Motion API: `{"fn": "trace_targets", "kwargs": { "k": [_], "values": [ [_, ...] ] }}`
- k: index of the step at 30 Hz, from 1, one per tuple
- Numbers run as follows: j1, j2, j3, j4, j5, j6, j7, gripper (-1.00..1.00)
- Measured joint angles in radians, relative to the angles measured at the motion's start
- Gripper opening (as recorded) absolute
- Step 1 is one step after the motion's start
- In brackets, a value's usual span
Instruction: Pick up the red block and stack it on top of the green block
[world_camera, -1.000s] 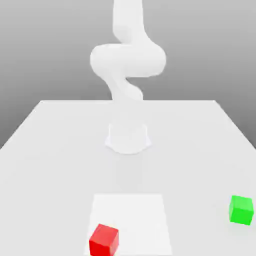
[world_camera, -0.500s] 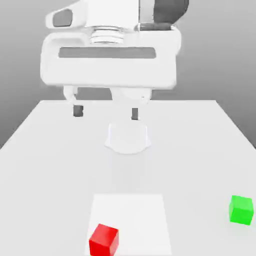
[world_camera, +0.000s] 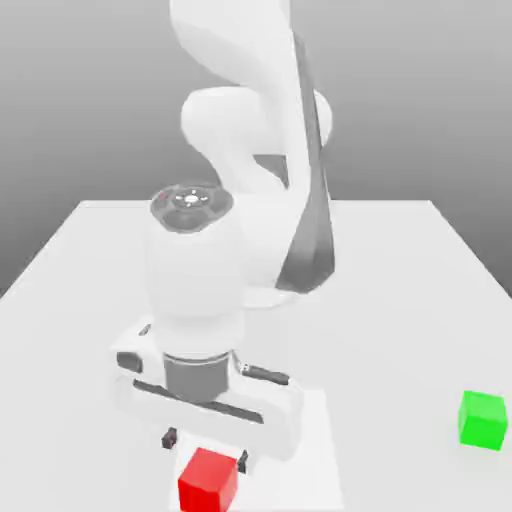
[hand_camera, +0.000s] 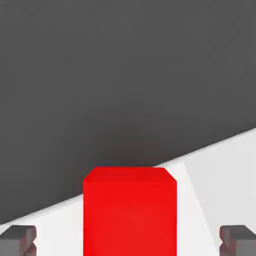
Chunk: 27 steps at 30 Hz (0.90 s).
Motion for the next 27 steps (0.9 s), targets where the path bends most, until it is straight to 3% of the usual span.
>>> {"fn": "trace_targets", "kwargs": {
  "k": [1, 7, 13, 27],
  "values": [
    [0.000, 0.020, 0.000, 0.003, 0.000, 0.017, 0.000, -1.00],
    [0.000, 0.030, 0.000, 0.005, -0.001, 0.026, 0.001, -1.00],
    [0.004, -0.135, 0.010, -0.022, -0.001, -0.113, 0.009, -1.00],
    [0.433, -0.223, 0.311, -0.051, -0.092, -0.180, 0.484, -1.00]
  ]
}}
